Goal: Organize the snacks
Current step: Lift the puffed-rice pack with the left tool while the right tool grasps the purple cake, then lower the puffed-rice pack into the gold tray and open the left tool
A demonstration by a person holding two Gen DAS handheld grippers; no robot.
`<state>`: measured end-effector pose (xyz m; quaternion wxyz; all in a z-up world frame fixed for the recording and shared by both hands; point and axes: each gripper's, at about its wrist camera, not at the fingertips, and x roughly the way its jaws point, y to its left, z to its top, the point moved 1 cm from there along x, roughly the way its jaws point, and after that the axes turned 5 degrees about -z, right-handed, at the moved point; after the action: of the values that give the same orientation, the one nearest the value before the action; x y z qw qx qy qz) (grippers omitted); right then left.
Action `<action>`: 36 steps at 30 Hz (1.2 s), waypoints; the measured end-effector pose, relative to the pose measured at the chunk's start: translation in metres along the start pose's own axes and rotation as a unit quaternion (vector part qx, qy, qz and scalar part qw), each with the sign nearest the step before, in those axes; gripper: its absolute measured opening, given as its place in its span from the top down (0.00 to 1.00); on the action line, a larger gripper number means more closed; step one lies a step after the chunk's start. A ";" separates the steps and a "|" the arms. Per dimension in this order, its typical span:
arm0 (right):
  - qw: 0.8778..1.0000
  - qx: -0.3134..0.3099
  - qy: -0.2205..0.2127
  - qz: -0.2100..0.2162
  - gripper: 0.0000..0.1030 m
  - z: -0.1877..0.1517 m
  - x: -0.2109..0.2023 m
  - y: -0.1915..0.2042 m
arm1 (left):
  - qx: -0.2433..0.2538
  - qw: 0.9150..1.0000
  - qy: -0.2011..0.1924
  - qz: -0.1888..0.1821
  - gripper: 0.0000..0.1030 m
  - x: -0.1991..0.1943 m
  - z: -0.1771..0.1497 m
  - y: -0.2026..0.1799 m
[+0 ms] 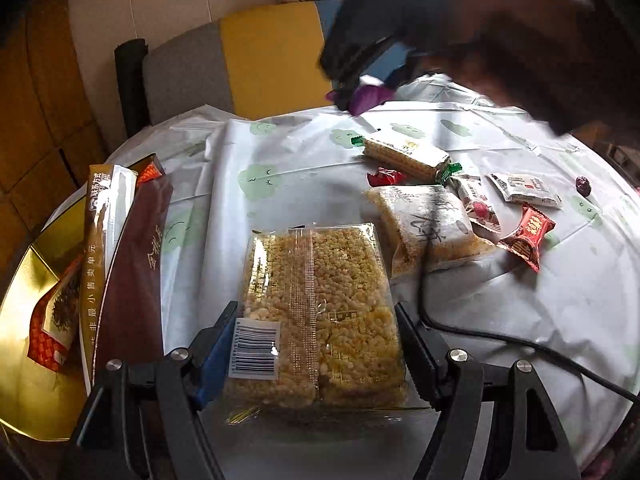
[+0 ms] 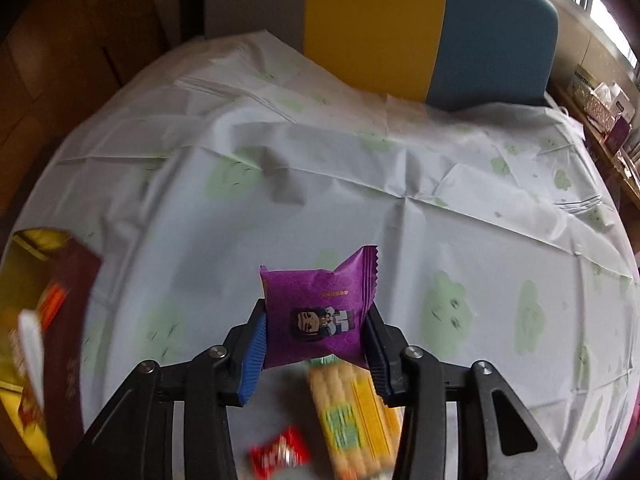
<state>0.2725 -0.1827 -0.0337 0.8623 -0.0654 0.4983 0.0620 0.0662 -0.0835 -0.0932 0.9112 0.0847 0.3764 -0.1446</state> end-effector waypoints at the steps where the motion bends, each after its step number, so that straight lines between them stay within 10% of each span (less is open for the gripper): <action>1: 1.000 -0.004 -0.005 0.003 0.57 -0.009 -0.012 -0.002 | 0.000 1.000 0.000 0.000 0.27 0.000 0.000 0.000; 16: 0.997 0.058 0.057 0.004 0.56 -0.147 -0.049 -0.050 | -0.009 0.999 0.033 -0.001 0.28 0.005 0.012 0.002; 36: 0.997 0.036 0.074 -0.009 0.56 -0.144 -0.031 -0.043 | -0.139 0.988 -0.025 -0.057 0.28 -0.080 0.046 0.071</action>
<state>0.1420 -0.2517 -0.0759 0.8254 -0.0435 0.5619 0.0317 0.0660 -0.0127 -0.0005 0.9134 -0.0678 0.3742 -0.1450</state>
